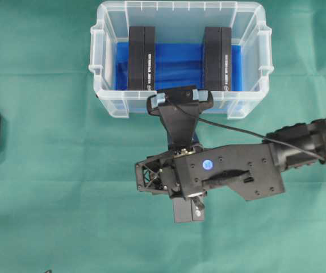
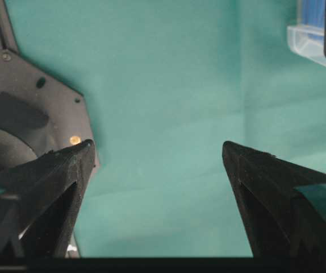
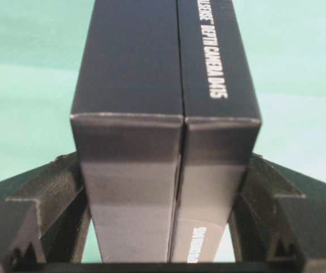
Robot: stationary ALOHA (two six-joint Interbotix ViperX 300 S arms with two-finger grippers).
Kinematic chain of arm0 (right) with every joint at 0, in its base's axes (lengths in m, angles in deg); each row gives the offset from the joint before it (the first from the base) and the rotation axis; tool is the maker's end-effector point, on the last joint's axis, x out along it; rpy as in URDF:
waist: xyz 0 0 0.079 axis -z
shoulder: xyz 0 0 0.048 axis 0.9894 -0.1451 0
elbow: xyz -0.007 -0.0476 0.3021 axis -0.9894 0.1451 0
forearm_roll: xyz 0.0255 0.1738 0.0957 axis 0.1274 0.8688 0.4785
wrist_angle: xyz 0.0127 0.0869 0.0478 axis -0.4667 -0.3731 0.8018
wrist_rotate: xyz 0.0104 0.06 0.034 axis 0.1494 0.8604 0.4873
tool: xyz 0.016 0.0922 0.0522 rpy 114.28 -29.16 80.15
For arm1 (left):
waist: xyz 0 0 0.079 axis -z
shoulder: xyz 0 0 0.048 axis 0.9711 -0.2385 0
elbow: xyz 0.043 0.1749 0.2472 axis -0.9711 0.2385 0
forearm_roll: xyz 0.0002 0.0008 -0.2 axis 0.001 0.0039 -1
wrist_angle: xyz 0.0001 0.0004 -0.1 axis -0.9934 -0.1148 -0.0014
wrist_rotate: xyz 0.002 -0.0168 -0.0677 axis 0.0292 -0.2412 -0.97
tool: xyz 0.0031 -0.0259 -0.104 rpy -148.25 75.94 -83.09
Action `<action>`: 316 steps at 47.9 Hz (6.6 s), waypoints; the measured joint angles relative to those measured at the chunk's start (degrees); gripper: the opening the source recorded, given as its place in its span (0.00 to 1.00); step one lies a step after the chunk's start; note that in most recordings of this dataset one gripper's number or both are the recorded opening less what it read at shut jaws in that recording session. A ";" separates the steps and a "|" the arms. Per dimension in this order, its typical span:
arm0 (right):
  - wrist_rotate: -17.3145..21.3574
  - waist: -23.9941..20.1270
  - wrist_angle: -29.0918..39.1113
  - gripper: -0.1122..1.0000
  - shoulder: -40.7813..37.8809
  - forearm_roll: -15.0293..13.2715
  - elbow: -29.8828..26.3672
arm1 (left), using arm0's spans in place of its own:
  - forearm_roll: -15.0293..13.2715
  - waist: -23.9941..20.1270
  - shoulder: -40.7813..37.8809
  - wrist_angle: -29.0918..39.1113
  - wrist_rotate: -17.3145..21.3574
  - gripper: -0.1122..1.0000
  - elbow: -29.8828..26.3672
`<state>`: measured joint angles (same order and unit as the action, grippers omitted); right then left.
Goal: Take out the box from the case.
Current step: 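Lower the held box onto the cloth in front of the bin, then open the right gripper and withdraw it to the right side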
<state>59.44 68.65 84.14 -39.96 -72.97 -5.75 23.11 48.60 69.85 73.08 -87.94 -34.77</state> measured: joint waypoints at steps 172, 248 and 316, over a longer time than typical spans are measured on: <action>0.09 -1.32 3.34 0.93 19.60 0.00 13.54 | 0.18 0.00 -0.26 -1.23 -0.35 0.94 0.18; -11.95 12.39 3.78 0.93 48.43 1.05 40.87 | 0.00 0.00 0.79 -1.23 0.53 0.94 0.35; -35.33 38.67 -1.67 0.93 48.08 0.79 43.33 | 0.00 0.00 0.00 -2.72 0.35 0.94 0.35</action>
<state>24.11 107.32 82.47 8.12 -72.18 37.58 23.11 48.60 69.85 70.36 -87.58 -34.42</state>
